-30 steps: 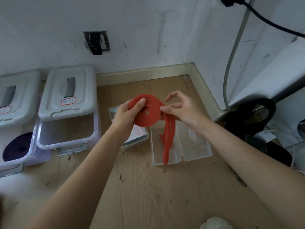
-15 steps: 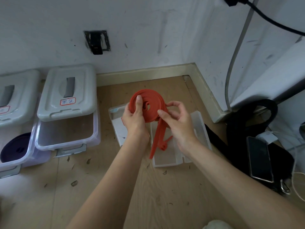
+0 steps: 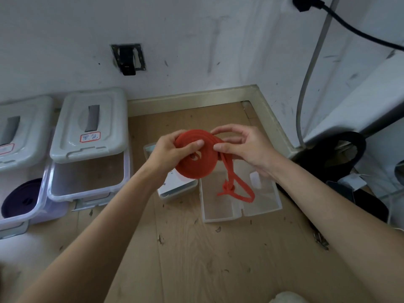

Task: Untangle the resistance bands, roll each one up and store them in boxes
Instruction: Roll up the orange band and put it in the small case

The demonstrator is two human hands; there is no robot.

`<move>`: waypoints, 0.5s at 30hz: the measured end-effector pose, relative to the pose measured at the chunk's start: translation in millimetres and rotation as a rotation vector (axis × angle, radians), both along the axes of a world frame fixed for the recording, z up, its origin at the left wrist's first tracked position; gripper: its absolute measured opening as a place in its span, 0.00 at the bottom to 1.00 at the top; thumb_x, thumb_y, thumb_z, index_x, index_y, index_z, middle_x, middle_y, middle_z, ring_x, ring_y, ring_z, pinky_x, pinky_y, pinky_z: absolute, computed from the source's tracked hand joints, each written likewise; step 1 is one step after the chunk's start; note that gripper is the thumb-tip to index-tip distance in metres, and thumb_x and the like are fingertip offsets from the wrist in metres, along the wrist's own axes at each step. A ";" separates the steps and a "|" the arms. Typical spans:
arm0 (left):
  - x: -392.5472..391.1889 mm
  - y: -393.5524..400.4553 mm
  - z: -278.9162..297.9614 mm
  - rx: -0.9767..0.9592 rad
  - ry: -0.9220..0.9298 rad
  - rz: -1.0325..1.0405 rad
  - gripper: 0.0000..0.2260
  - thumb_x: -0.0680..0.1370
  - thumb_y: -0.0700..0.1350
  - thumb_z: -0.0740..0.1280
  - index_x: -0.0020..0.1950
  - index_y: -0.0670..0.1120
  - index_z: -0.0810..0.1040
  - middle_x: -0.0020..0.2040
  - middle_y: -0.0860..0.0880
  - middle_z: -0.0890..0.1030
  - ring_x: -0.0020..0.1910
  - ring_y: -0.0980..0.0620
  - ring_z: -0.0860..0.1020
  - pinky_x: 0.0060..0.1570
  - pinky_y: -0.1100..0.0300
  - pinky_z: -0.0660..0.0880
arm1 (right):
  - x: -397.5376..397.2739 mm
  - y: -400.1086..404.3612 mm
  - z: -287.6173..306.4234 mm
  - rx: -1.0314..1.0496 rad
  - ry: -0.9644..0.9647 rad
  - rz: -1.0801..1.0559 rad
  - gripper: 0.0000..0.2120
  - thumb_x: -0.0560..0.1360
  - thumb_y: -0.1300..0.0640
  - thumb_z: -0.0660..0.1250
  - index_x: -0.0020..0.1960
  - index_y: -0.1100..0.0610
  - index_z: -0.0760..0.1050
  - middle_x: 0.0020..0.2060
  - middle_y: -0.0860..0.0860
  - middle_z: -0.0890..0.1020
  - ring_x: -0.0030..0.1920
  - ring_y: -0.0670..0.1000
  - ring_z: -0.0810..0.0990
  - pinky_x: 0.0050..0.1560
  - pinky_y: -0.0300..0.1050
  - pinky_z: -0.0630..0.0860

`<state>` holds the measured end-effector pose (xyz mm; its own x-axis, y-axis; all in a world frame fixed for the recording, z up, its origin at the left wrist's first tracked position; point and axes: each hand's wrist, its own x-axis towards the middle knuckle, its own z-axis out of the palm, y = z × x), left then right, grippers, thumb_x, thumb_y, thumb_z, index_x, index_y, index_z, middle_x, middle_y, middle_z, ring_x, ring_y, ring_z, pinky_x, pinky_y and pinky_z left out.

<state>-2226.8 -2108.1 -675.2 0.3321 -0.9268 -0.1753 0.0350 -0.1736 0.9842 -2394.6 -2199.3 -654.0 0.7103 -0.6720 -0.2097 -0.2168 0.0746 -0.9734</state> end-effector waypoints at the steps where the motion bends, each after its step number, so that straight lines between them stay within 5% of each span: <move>1: 0.5 1.5 -0.1 -0.026 0.063 0.072 0.13 0.64 0.51 0.72 0.47 0.53 0.79 0.43 0.53 0.83 0.42 0.59 0.82 0.39 0.67 0.78 | -2.0 0.2 -0.3 0.020 0.010 0.019 0.19 0.67 0.61 0.73 0.56 0.50 0.77 0.40 0.53 0.86 0.42 0.52 0.85 0.43 0.40 0.80; 7: -4.8 -5.4 11.2 -0.062 0.358 0.259 0.17 0.66 0.48 0.73 0.52 0.46 0.79 0.46 0.49 0.83 0.46 0.52 0.81 0.45 0.57 0.78 | -5.1 12.7 -0.7 -0.032 -0.069 -0.025 0.14 0.73 0.64 0.68 0.56 0.56 0.71 0.44 0.56 0.84 0.42 0.52 0.84 0.43 0.39 0.79; 15: -36.8 -14.7 13.1 -0.131 0.412 0.564 0.03 0.74 0.46 0.71 0.43 0.52 0.77 0.41 0.53 0.81 0.42 0.56 0.80 0.44 0.60 0.77 | 11.2 36.3 -8.5 -0.001 -0.234 -0.245 0.13 0.72 0.56 0.68 0.54 0.53 0.69 0.48 0.53 0.82 0.45 0.48 0.83 0.48 0.42 0.80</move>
